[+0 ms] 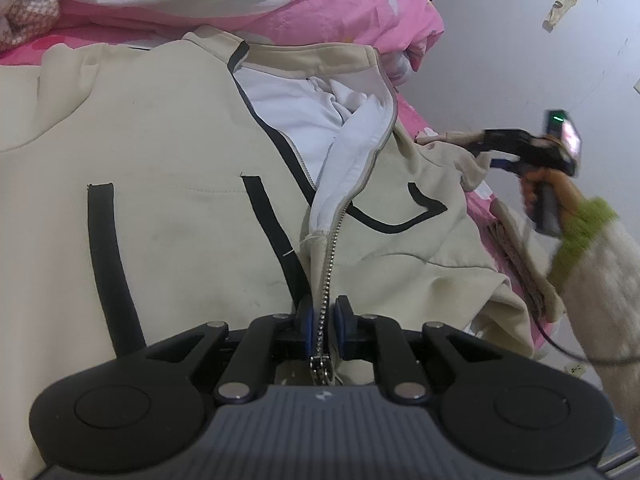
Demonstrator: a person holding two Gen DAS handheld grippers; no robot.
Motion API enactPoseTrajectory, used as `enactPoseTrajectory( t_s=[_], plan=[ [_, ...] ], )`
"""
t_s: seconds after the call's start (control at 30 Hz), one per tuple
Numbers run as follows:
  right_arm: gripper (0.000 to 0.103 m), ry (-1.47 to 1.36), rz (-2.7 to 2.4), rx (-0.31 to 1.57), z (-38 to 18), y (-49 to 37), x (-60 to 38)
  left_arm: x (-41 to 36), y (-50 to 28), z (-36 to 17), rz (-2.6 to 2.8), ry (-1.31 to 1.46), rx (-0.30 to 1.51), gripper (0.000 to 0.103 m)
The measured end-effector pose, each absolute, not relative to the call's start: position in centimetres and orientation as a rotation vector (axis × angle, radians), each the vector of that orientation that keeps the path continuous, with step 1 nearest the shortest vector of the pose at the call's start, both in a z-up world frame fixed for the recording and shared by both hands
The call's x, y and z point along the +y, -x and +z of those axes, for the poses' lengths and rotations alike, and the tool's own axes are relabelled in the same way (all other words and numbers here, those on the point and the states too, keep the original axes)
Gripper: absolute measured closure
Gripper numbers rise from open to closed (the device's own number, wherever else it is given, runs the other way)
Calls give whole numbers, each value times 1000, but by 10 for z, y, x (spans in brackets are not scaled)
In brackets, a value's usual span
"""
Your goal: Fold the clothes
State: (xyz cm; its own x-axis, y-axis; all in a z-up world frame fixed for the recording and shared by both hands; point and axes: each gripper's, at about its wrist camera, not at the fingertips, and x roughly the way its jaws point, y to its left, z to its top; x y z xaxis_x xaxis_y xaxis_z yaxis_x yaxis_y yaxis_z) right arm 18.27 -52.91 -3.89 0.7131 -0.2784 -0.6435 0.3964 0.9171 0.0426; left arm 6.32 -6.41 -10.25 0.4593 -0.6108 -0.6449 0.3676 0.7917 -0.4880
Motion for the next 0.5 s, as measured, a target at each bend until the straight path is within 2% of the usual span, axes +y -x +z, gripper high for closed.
enactPoseTrajectory(
  t_s=[0.23,0.37,0.5],
  plan=[
    [40,-335,-137,592,-15,-50,-496,-68,-59,-99,-585,284,915,86],
    [42,-464,115,562,-45,22,-462,-69,-59,-99,-555,278,918,86],
    [49,-500,208,553,-81,55,-438,-70,-59,-98,-537,271,927,86]
  ],
)
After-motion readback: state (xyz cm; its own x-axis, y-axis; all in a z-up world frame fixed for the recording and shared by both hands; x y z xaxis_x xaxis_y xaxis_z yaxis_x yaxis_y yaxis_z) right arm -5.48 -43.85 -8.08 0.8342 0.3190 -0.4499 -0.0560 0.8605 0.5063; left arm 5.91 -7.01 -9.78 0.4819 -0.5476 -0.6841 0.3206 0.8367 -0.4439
